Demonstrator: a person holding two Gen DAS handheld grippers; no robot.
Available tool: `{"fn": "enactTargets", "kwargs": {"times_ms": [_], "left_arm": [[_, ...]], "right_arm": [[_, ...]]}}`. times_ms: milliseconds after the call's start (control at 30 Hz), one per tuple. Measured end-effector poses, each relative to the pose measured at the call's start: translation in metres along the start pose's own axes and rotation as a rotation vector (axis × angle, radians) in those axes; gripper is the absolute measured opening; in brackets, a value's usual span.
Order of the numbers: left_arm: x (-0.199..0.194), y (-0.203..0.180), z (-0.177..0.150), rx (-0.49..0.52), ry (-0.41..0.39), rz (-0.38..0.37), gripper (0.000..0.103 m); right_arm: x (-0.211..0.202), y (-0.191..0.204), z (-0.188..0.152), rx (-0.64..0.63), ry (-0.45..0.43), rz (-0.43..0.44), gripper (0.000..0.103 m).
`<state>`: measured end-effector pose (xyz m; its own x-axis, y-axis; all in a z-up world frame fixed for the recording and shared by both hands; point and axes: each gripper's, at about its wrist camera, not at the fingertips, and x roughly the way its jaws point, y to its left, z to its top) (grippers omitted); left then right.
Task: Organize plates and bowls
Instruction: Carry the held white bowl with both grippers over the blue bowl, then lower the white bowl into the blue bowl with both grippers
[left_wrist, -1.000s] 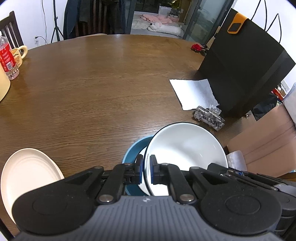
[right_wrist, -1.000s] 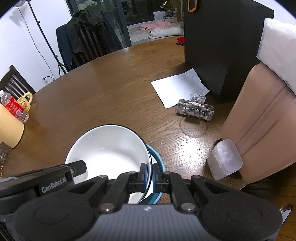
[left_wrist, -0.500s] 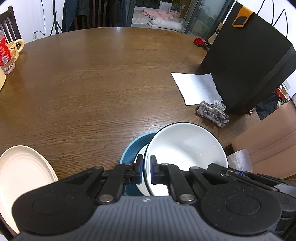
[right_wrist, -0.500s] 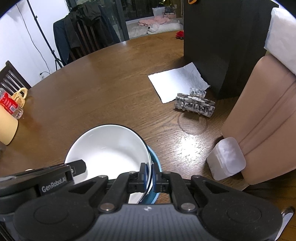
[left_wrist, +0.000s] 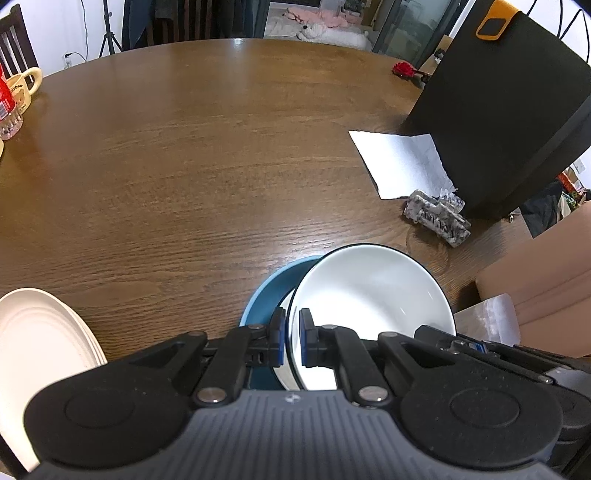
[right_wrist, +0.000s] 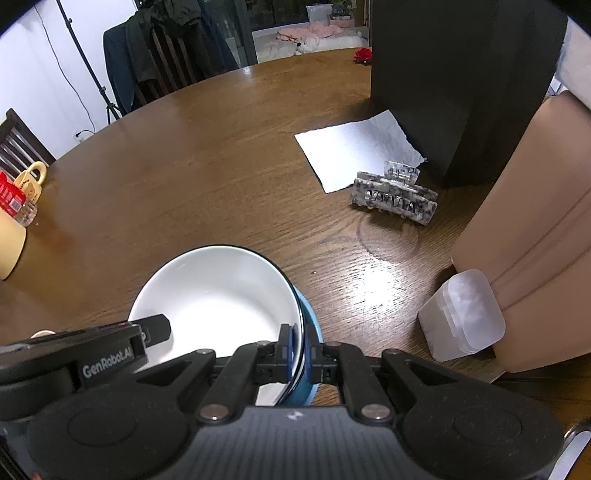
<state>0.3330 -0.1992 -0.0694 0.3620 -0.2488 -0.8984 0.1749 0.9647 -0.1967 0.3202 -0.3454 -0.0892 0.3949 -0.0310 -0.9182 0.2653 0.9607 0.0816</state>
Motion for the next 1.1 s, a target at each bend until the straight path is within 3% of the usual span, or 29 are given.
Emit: {"fn": "enactTargets", "kwargs": {"times_ms": [1100], "left_arm": [[0.023, 0.010, -0.006, -0.016, 0.026, -0.003, 0.007]], "right_arm": [[0.024, 0.007, -0.007, -0.089, 0.008, -0.017, 0.007]]}}
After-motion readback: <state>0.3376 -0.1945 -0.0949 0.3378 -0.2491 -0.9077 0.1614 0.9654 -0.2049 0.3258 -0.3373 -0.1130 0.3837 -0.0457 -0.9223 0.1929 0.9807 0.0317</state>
